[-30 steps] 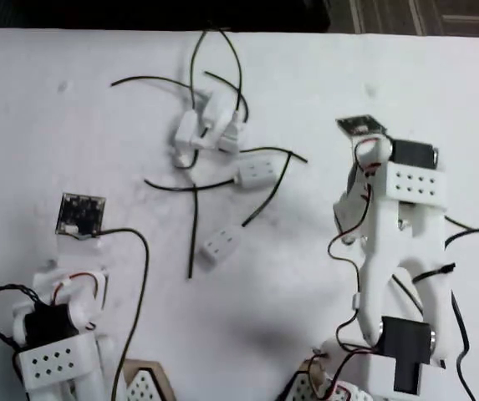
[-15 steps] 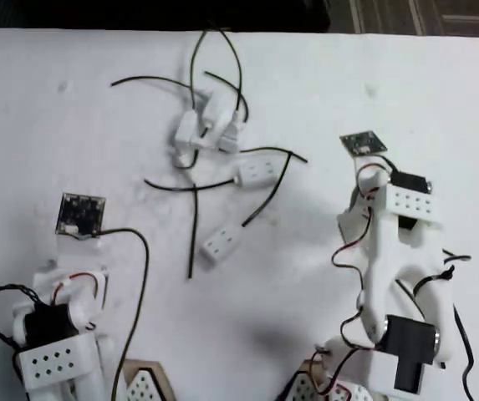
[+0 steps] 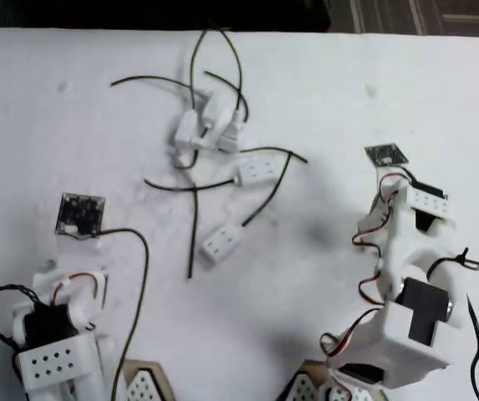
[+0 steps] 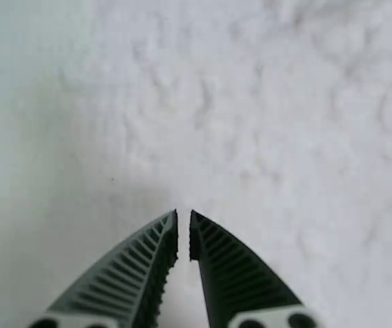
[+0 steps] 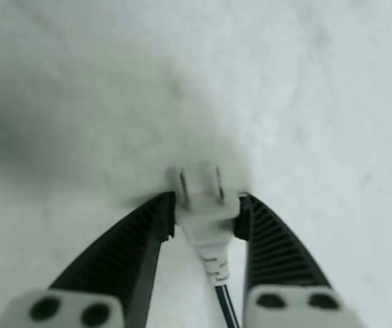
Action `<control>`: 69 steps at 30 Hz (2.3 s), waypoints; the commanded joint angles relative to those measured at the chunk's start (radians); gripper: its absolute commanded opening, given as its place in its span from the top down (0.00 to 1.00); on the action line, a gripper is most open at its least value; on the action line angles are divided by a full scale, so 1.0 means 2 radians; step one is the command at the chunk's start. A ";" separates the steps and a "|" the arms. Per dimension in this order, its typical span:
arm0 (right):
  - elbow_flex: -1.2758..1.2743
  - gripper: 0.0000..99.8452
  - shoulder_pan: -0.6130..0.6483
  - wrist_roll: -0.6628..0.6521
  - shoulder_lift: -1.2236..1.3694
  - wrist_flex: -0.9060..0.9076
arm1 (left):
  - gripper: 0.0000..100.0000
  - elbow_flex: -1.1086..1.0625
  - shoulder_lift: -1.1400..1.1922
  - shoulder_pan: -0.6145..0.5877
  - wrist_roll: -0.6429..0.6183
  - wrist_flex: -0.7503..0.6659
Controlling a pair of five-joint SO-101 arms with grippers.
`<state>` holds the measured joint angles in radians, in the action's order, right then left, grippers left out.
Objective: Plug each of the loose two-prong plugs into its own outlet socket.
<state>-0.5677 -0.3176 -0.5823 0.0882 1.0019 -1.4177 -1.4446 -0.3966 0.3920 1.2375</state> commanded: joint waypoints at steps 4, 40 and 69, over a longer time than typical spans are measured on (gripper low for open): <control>-0.005 0.98 0.032 -0.002 -0.060 0.000 | 0.94 0.002 -0.004 -0.003 0.004 -0.009; -0.094 0.90 0.120 0.717 -0.365 0.013 | 0.94 0.002 -0.004 -0.003 0.004 -0.009; -0.074 0.62 0.076 0.011 -0.366 0.095 | 0.94 0.002 -0.004 -0.003 0.005 -0.009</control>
<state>-0.7549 -0.1504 -0.1266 -0.6191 1.1815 -1.4193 -1.4446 -0.3966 0.3920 1.2375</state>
